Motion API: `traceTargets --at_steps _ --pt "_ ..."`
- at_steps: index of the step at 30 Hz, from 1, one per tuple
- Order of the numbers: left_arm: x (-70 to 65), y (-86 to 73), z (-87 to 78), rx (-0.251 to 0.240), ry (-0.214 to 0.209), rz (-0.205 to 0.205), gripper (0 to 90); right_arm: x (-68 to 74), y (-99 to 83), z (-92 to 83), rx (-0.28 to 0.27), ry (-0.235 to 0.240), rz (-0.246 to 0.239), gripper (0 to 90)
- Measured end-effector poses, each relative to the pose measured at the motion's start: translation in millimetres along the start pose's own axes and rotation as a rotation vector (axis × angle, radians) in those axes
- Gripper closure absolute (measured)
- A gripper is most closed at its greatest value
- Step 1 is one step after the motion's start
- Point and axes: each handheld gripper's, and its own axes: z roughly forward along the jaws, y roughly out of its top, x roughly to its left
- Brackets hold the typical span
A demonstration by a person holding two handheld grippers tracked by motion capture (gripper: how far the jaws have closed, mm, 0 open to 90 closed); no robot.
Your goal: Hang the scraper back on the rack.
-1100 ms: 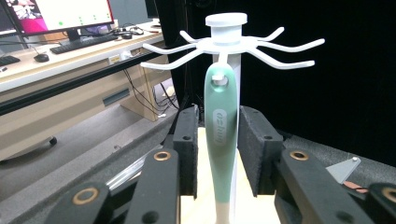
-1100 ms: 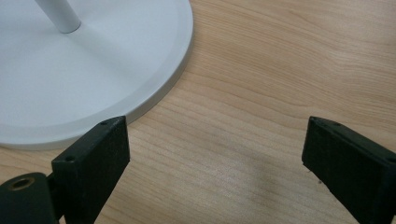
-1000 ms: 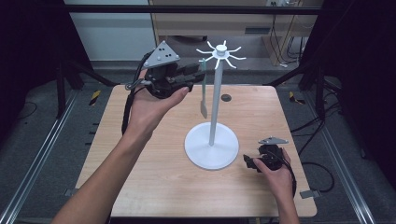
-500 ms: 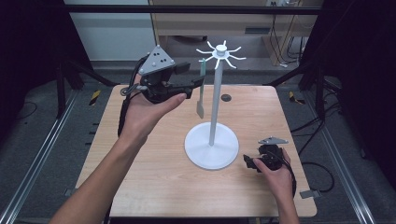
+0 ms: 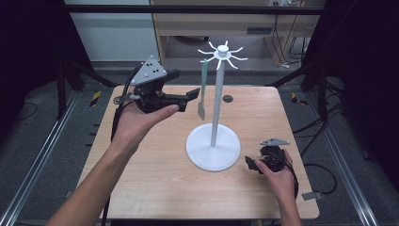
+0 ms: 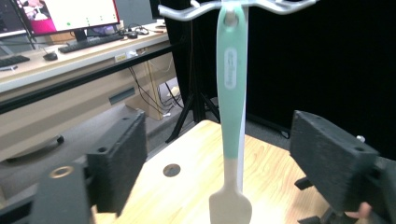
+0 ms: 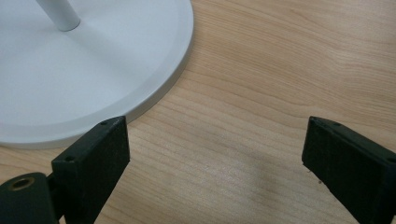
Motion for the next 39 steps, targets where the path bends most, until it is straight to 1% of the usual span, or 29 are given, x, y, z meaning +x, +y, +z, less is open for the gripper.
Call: traceTargets --at_steps 2,3,6,7,12,14,18,19,20,21,27,29,32,35,37,39 --pt "-0.3 -4.3 -1.8 0.006 0.002 -0.004 14.0 -0.2 -0.2 0.1 0.001 -0.001 0.0 8.1" --pt "-1.1 -6.7 -3.1 0.013 -0.005 -0.012 12.5 -0.1 -0.2 0.2 0.001 -0.001 0.001 8.1" --pt "-0.4 -13.4 -6.5 0.017 0.005 -0.002 10.1 0.1 -0.2 0.0 0.001 0.001 0.001 8.1" --pt "-0.8 -15.8 -7.8 0.018 0.005 -0.006 9.8 0.2 -0.3 -0.1 0.002 0.0 0.001 8.1" --pt "-1.7 -29.3 -16.1 0.028 0.006 0.005 8.4 0.3 -0.3 0.2 0.004 -0.002 0.0 8.1" --pt "-1.7 -34.9 -19.3 0.032 0.006 0.006 8.4 0.5 -0.2 0.0 0.005 0.005 0.002 8.1" --pt "-2.4 -46.0 -25.0 0.041 0.005 0.005 8.3 0.4 -0.2 0.2 0.007 0.003 0.0 8.1" --pt "-3.5 -49.5 -25.9 0.043 -0.006 -0.001 8.3 0.2 -0.4 0.5 0.007 -0.003 -0.005 8.1" --pt "-3.8 -53.3 -26.9 0.045 -0.004 0.0 8.3 0.6 -0.2 0.0 0.009 0.003 0.001 8.1" --pt "-4.6 -57.3 -27.4 0.048 -0.002 0.0 8.3 0.4 -0.4 0.5 0.006 -0.005 -0.005 8.1" --pt "-8.9 -81.1 -28.4 0.083 0.003 0.025 8.3 0.2 -0.6 0.5 0.008 -0.007 -0.004 8.0" --pt "-11.2 -89.2 -28.8 0.104 0.005 0.022 8.3 0.2 -0.8 0.5 0.008 -0.006 -0.002 8.0" --pt "-12.1 -100.7 -28.9 0.122 0.007 0.027 8.3 0.3 -0.9 0.4 0.008 -0.005 0.002 8.0" --pt "-12.2 -111.9 -28.8 0.138 0.015 0.027 8.3 0.1 -1.0 0.1 0.009 -0.007 -0.002 8.0" --pt "-11.4 -119.5 -28.9 0.15 0.017 0.026 8.3 0.3 -1.0 -0.3 0.009 -0.004 0.004 8.0" --pt "-10.7 -127.2 -28.8 0.162 0.027 0.031 8.3 0.1 -1.1 -0.2 0.011 -0.004 0.004 8.0"
